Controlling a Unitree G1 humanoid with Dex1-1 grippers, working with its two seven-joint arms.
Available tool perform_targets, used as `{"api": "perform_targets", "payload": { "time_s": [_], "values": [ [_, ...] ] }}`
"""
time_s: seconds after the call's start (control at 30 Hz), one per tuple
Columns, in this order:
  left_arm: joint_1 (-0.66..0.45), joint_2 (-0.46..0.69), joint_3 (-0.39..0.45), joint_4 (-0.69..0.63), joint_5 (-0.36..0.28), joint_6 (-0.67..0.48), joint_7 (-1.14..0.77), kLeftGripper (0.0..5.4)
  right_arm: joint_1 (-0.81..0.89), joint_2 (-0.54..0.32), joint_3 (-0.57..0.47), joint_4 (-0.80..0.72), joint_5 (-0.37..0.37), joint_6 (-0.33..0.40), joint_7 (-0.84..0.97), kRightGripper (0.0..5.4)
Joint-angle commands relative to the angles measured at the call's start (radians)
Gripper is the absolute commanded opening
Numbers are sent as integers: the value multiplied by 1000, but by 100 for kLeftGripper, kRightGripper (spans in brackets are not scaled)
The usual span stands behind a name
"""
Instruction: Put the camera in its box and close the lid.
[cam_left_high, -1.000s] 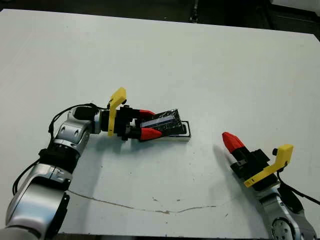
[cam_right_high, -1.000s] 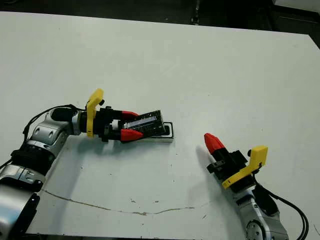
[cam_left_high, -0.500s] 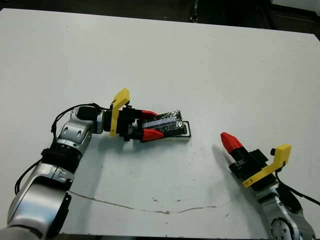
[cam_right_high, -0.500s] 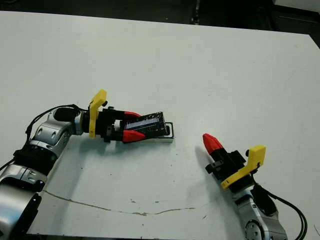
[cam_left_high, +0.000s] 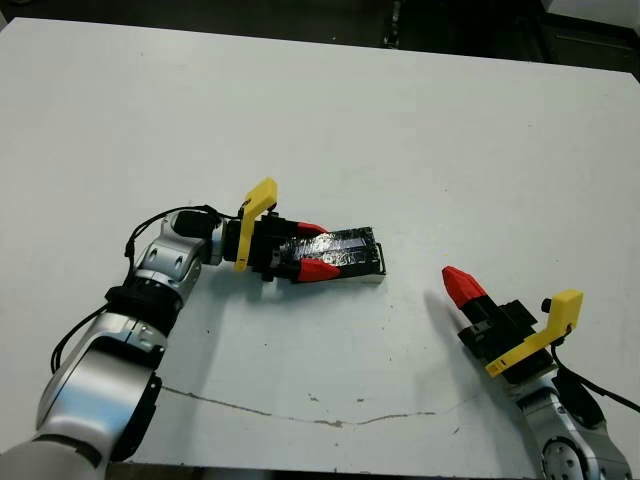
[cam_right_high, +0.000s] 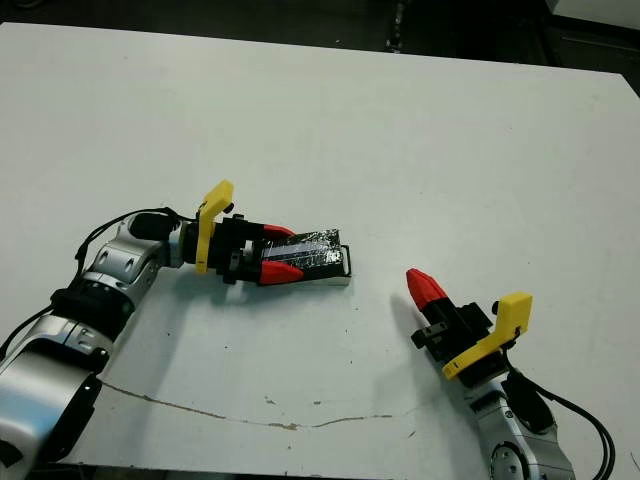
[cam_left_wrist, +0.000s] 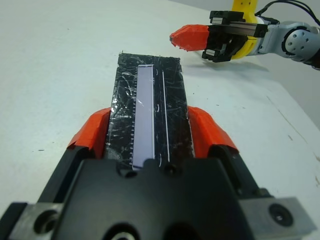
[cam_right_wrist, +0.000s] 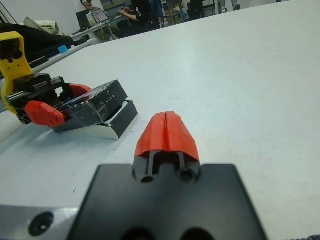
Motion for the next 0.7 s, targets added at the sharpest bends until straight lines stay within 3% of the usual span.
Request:
{"api": "perform_targets", "payload": {
  "time_s": [0.03, 0.33, 0.7],
  "values": [
    [47, -129, -89, 58, 66, -29, -24, 314, 12, -8, -8, -5, 9, 15, -13, 0],
    [-40, -209, -84, 214, 102, -89, -41, 314, 7, -12, -15, 8, 17, 4, -4, 0],
    [-76, -241, -99, 253, 154, -147, -25, 314, 7, -12, -20, 8, 23, 7, -8, 0]
  ]
}}
